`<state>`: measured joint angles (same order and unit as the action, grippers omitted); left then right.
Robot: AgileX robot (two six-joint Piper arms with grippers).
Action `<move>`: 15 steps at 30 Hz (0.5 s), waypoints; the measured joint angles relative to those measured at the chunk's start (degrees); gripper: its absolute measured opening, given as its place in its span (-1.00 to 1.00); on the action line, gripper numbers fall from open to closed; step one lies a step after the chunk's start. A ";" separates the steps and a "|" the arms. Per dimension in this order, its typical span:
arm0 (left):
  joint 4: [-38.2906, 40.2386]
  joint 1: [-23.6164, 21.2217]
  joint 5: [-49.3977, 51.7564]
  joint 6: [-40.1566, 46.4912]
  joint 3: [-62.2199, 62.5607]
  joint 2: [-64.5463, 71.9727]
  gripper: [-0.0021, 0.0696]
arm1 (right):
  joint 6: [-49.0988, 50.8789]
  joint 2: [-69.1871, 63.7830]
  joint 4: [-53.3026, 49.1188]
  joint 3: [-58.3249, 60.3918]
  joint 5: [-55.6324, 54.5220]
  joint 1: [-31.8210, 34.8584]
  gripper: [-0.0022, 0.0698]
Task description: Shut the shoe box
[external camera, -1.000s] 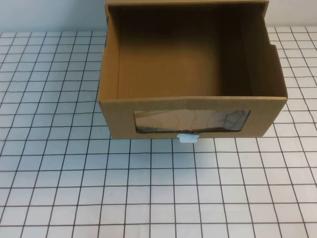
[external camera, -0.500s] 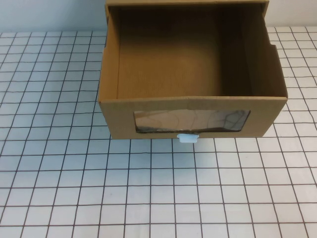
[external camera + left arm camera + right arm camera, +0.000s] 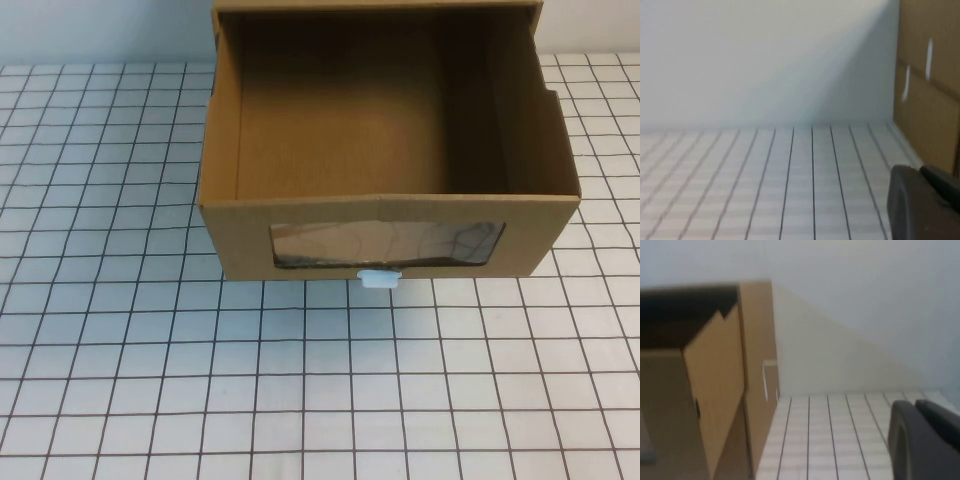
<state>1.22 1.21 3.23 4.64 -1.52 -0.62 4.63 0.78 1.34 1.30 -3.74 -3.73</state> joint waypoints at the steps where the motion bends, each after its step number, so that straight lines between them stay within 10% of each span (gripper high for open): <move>1: 0.00 0.00 -3.92 -0.80 0.00 0.00 -0.95 | 0.00 0.00 0.00 0.00 -2.83 0.00 -0.98; 15: 0.12 0.00 -35.37 -5.23 0.00 -0.10 -0.95 | 4.27 0.00 0.00 0.00 -24.97 0.00 -0.98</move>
<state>1.34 1.21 -32.14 -0.59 -1.52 -0.71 8.91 0.78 1.34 1.30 -28.71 -3.73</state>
